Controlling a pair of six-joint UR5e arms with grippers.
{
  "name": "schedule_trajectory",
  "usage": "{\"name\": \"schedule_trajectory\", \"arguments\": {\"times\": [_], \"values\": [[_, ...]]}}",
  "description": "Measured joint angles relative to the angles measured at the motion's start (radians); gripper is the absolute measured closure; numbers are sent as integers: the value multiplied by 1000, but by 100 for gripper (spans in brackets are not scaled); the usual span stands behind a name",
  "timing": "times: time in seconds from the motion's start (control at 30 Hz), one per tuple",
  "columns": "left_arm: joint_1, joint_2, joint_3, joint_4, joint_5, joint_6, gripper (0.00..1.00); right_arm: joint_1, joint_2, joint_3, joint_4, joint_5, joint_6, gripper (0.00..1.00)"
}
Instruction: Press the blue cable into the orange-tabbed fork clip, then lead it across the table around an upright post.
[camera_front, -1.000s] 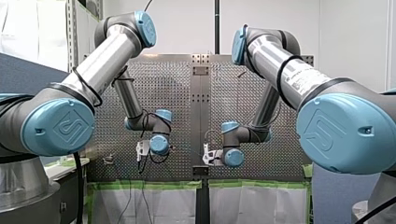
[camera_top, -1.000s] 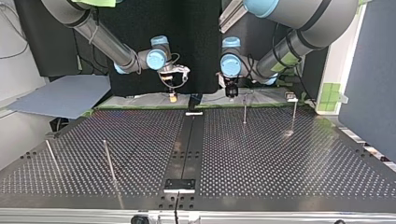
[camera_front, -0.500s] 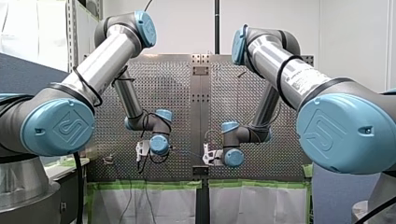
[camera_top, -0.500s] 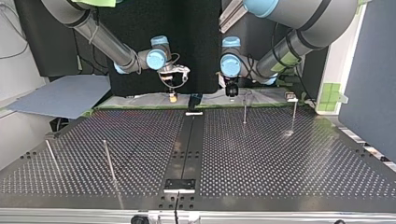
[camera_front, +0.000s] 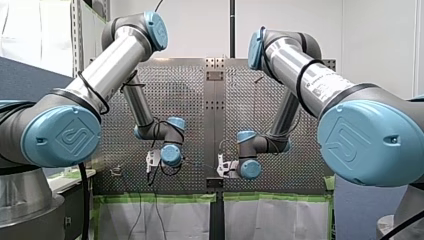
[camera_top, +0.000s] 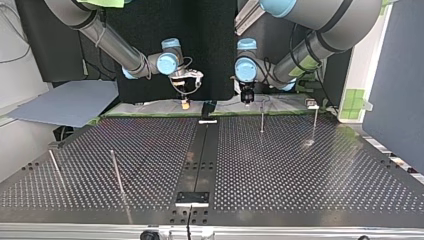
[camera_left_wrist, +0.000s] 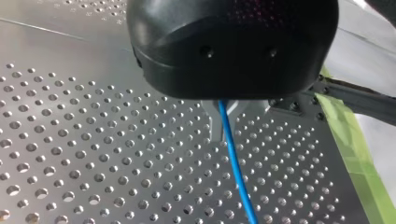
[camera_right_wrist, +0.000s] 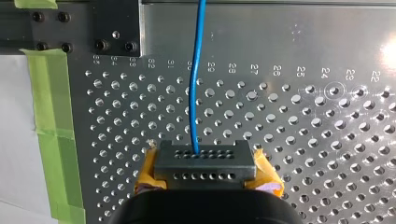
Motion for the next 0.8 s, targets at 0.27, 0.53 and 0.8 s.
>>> {"name": "schedule_trajectory", "arguments": {"times": [0.27, 0.53, 0.8], "values": [[0, 0, 0, -1, 0, 1, 100, 0, 0, 0, 1, 0, 0, 100], [-5, 19, 25, -24, 2, 19, 100, 0, -12, -29, 45, 16, -7, 100], [-17, 81, 46, -47, 4, 27, 100, -2, -73, -38, 110, 25, -7, 100]]}}
